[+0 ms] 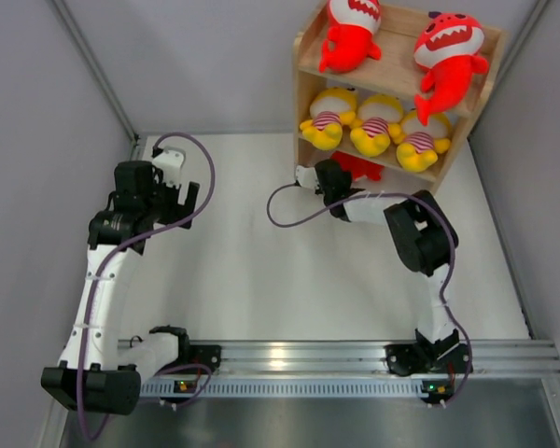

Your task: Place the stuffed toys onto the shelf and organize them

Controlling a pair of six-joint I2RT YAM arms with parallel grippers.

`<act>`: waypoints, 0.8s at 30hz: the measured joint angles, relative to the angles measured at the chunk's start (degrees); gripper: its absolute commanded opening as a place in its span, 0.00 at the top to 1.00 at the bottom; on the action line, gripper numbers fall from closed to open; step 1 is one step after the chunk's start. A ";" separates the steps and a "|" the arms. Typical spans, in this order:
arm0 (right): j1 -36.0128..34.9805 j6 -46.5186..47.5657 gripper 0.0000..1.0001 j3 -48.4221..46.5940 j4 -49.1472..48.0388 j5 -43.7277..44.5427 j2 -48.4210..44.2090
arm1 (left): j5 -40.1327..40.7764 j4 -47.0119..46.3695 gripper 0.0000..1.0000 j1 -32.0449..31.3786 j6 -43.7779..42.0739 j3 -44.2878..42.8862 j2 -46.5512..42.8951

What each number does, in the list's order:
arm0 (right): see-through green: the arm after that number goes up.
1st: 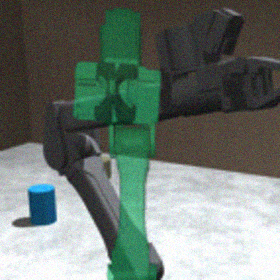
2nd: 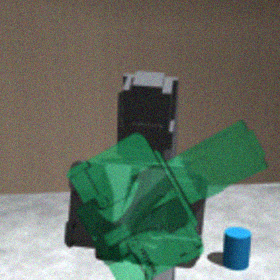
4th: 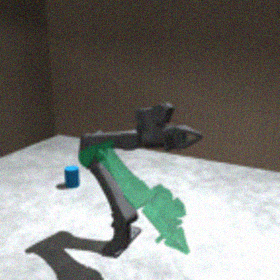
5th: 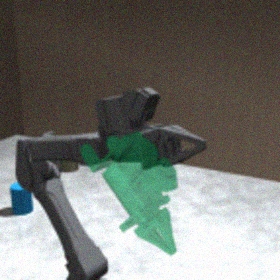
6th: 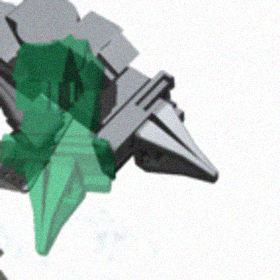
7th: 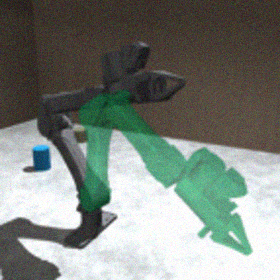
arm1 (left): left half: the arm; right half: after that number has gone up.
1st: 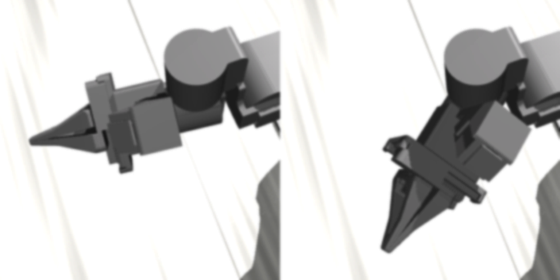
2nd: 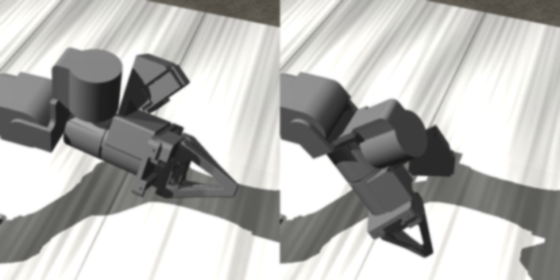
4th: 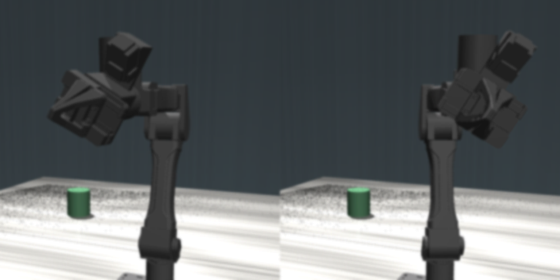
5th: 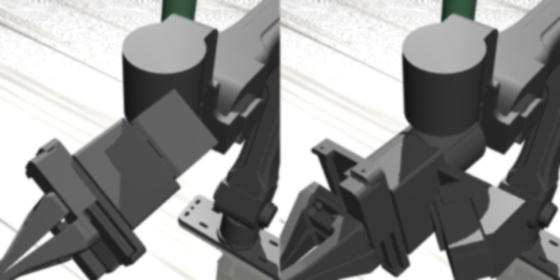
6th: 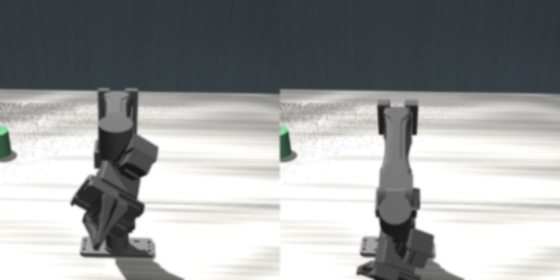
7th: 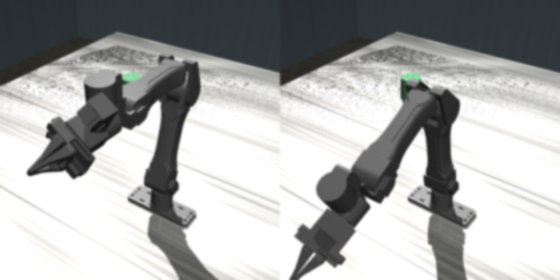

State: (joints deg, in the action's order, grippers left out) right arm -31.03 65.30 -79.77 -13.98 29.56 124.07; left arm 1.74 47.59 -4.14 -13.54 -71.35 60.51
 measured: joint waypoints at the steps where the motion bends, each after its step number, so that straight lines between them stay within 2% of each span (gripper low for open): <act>1: -0.20 -1.11 1.00 2.93 1.33 0.04 -2.95 | -0.83 0.26 0.01 0.00 -0.17 0.00 -0.07; 3: -1.03 -3.67 1.00 6.78 5.73 -0.92 -8.39 | -2.73 0.94 0.02 -0.02 -0.63 0.00 -0.28; 6: -2.99 -8.72 1.00 8.90 16.68 -8.07 -17.31 | -6.71 2.47 0.01 -0.02 -2.05 0.00 -0.83; 13: -9.97 -19.17 1.00 6.73 35.26 -25.81 -36.22 | -16.26 5.49 0.01 -0.26 -5.16 0.00 -2.67; 18: -13.84 -27.61 1.00 -5.25 40.24 -40.79 -37.38 | -20.70 6.54 0.01 -1.36 -6.27 0.00 -3.26; 24: -17.05 -34.80 1.00 -18.67 40.79 -54.05 -32.41 | -25.27 7.19 0.02 -3.74 -6.58 -1.88 -1.88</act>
State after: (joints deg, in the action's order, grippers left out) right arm -48.07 30.50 -98.43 26.81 -24.49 91.66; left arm -23.53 54.78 -7.88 -20.12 -73.23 58.63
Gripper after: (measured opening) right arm 0.030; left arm 0.985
